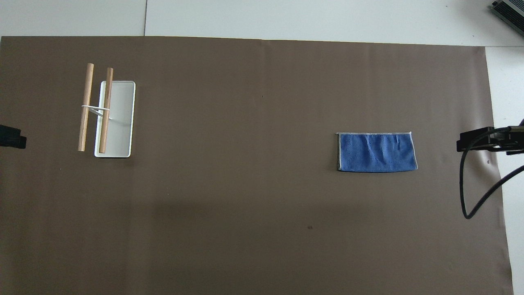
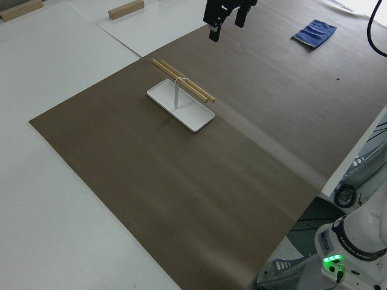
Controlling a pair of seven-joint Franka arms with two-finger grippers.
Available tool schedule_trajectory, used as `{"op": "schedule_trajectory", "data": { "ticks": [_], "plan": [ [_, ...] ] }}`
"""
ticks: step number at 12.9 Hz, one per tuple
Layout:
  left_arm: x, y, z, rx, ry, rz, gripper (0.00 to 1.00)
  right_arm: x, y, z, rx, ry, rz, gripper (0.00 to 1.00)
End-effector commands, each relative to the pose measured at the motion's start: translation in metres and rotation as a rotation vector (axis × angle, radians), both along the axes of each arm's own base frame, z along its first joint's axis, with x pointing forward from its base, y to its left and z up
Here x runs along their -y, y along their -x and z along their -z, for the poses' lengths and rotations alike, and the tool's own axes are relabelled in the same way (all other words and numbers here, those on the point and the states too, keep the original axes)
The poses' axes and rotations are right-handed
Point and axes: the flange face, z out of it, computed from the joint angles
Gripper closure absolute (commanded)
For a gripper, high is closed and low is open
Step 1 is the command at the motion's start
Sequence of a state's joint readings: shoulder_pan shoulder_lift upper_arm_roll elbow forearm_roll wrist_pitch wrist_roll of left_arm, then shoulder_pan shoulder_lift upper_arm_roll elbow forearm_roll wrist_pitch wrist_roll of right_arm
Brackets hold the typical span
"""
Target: Right arm passes towel to left arm to hang
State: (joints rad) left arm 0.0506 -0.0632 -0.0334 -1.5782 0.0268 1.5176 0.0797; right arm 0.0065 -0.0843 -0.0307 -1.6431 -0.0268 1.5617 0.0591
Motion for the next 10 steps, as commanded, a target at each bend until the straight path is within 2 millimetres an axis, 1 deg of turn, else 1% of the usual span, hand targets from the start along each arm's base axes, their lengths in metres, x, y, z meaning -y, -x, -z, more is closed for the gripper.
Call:
{"op": "schedule_trajectory", "data": {
  "ticks": [1, 4, 10],
  "plan": [
    [-0.0025, 0.0081, 0.0001, 0.002, -0.024, -0.011, 0.00, -0.0015, 0.0023, -0.0015, -0.012, -0.007, 0.012, 0.00],
    [-0.0025, 0.0081, 0.0001, 0.002, -0.024, -0.011, 0.00, 0.0003, 0.0032, -0.0020, -0.013, -0.005, 0.014, 0.00],
    [-0.0025, 0.0081, 0.0001, 0.002, -0.024, -0.011, 0.00, 0.0002, 0.0068, 0.0040, -0.022, 0.000, 0.018, 0.00]
  ]
}}
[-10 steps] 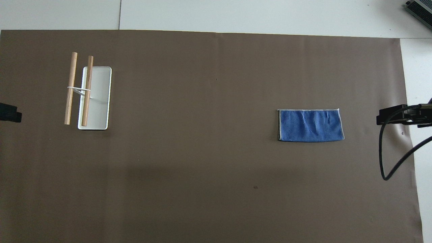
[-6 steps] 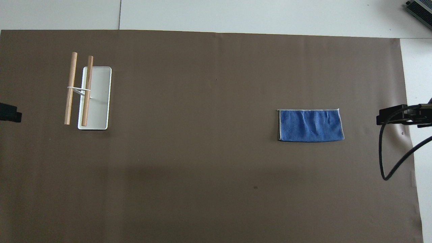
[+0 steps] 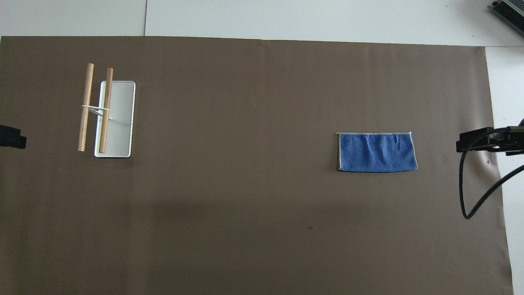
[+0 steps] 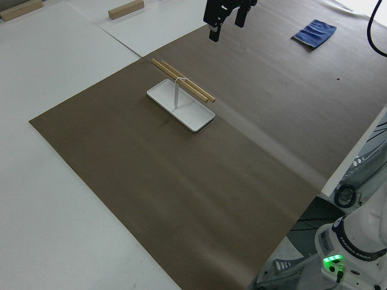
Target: Right arm passes towel to left arm to hang
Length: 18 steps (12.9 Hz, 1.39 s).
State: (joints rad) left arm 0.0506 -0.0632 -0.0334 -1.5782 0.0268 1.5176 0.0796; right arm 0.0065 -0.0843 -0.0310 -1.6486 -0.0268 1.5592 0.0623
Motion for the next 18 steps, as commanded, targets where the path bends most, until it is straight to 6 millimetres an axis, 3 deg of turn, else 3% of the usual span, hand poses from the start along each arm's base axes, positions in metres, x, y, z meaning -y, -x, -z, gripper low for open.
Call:
{"op": "schedule_trajectory", "data": {
  "ticks": [1, 12, 15, 18],
  "plan": [
    [-0.002, 0.008, 0.000, 0.002, -0.024, -0.011, 0.00, 0.000, 0.006, 0.001, -0.015, 0.000, 0.013, 0.00],
    [-0.002, 0.008, 0.000, 0.002, -0.024, -0.011, 0.00, -0.001, 0.006, 0.005, -0.013, 0.010, 0.007, 0.00],
    [-0.002, 0.008, 0.000, 0.002, -0.024, -0.011, 0.00, -0.002, 0.000, 0.026, 0.019, 0.010, 0.002, 0.00],
    [-0.002, 0.008, 0.000, 0.002, -0.024, -0.011, 0.00, -0.004, -0.025, 0.067, 0.047, 0.002, -0.001, 0.00]
  ]
}}
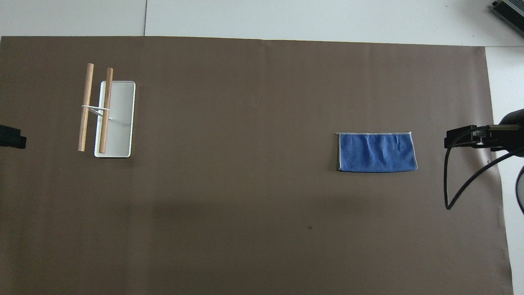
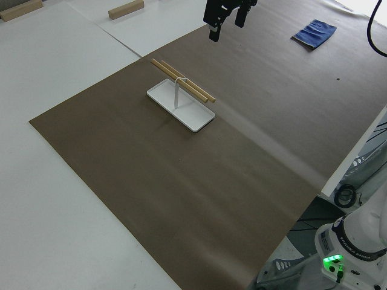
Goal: Right arm passes towel to left arm to hang
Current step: 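Reach the right gripper down onto the blue towel's edge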
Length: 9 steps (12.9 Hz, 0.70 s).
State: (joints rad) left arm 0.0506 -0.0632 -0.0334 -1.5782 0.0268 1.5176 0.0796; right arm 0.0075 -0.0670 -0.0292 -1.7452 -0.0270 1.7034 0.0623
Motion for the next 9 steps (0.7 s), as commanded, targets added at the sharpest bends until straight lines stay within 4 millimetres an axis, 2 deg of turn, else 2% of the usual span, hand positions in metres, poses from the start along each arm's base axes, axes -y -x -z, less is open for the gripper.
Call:
{"op": "schedule_trajectory", "data": {
  "ticks": [1, 3, 5, 6, 8, 9],
  "plan": [
    [-0.002, 0.008, 0.000, 0.002, -0.024, -0.011, 0.00, -0.002, -0.016, 0.051, 0.026, 0.001, 0.004, 0.00],
    [-0.002, 0.008, 0.000, 0.002, -0.024, -0.010, 0.00, -0.005, -0.026, 0.118, 0.051, 0.000, -0.013, 0.00],
    [-0.002, 0.008, 0.000, 0.002, -0.024, -0.011, 0.00, -0.028, -0.038, 0.163, 0.068, -0.005, -0.053, 0.00],
    [-0.002, 0.008, 0.000, 0.002, -0.024, -0.011, 0.00, -0.032, -0.044, 0.180, 0.074, -0.006, -0.058, 0.00],
    [-0.002, 0.008, 0.000, 0.002, -0.024, -0.010, 0.00, -0.036, -0.041, 0.225, 0.092, -0.006, -0.079, 0.00],
    [-0.002, 0.008, 0.000, 0.002, -0.024, -0.011, 0.00, -0.048, -0.032, 0.245, 0.108, -0.009, -0.097, 0.00]
  ]
}}
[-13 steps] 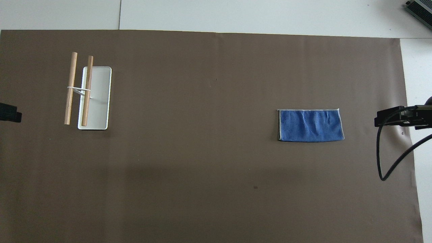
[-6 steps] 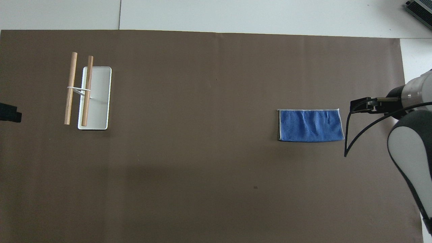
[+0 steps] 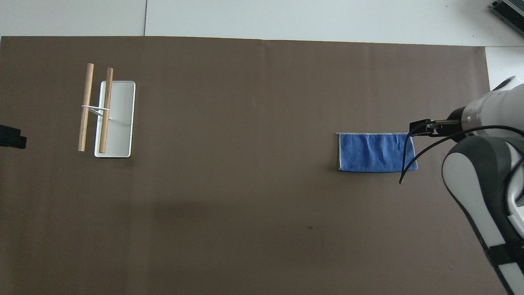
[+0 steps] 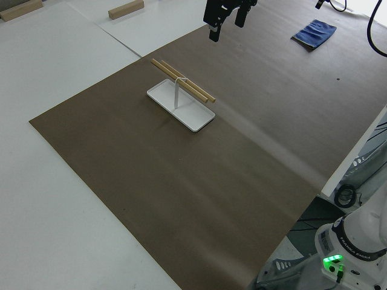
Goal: Right arm passes towel to left arm to hang
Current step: 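Reach the right gripper down onto the blue towel's edge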
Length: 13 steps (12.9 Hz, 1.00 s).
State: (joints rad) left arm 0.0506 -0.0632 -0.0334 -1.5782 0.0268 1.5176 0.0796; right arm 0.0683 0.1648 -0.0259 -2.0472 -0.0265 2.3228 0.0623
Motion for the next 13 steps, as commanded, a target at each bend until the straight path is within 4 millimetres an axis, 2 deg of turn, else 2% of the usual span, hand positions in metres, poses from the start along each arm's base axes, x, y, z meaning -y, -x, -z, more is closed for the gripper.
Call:
{"op": "schedule_trajectory", "data": {
  "ticks": [1, 2, 5, 8, 13],
  "plan": [
    [-0.002, 0.008, 0.000, 0.002, -0.024, -0.011, 0.00, -0.011, 0.023, 0.041, 0.034, -0.011, -0.019, 0.00],
    [-0.002, 0.008, 0.000, 0.002, -0.024, -0.011, 0.00, -0.006, 0.028, 0.053, 0.030, -0.010, -0.018, 0.00],
    [-0.002, 0.008, 0.000, 0.002, -0.024, -0.011, 0.00, -0.004, 0.025, 0.069, 0.037, -0.028, 0.007, 0.00],
    [-0.002, 0.008, 0.000, 0.002, -0.024, -0.011, 0.00, 0.019, 0.025, 0.072, 0.034, -0.025, -0.004, 0.00],
    [-0.002, 0.008, 0.000, 0.002, -0.024, -0.011, 0.00, 0.017, 0.035, 0.089, 0.056, -0.056, 0.031, 0.00]
  ]
}}
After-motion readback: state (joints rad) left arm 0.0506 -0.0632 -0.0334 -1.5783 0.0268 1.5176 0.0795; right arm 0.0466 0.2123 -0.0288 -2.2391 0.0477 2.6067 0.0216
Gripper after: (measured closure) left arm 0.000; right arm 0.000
